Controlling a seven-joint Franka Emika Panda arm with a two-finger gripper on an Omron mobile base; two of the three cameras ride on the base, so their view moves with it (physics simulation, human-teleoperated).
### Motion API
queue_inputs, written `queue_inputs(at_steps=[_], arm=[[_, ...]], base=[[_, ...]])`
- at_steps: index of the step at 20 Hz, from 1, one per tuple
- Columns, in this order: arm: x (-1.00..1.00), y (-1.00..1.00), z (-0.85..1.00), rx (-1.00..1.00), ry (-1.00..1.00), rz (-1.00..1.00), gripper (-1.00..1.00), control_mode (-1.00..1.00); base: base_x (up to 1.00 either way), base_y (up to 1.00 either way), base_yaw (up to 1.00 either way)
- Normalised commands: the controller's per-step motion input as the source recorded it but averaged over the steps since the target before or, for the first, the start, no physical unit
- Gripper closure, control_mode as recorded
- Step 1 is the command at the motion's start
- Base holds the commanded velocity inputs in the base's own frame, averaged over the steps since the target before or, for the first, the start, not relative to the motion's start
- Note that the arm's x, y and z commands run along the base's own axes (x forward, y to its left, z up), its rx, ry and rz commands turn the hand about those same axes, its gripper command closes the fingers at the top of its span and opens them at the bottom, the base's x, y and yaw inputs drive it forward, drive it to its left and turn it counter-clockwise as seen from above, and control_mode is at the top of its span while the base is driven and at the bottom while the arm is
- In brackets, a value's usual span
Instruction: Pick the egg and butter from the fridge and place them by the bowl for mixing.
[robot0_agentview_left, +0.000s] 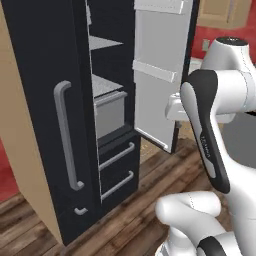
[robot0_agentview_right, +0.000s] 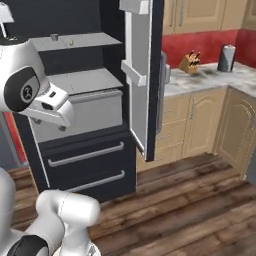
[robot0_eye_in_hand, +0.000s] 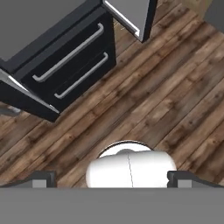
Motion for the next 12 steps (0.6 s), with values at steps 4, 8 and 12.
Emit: queue_inputs(at_steps=[4, 8, 12], arm=[[0.00, 0.00, 0.00, 0.00, 0.00, 0.00, -1.00, 1.00], [0.00, 0.00, 0.00, 0.00, 0.00, 0.00, -1.00, 1.00], [0.00, 0.00, 0.00, 0.00, 0.00, 0.00, -1.00, 1.00]], base=[[0.42, -0.37, 0.33], [0.37, -0.26, 0.32], [0.48, -0.22, 0.39]])
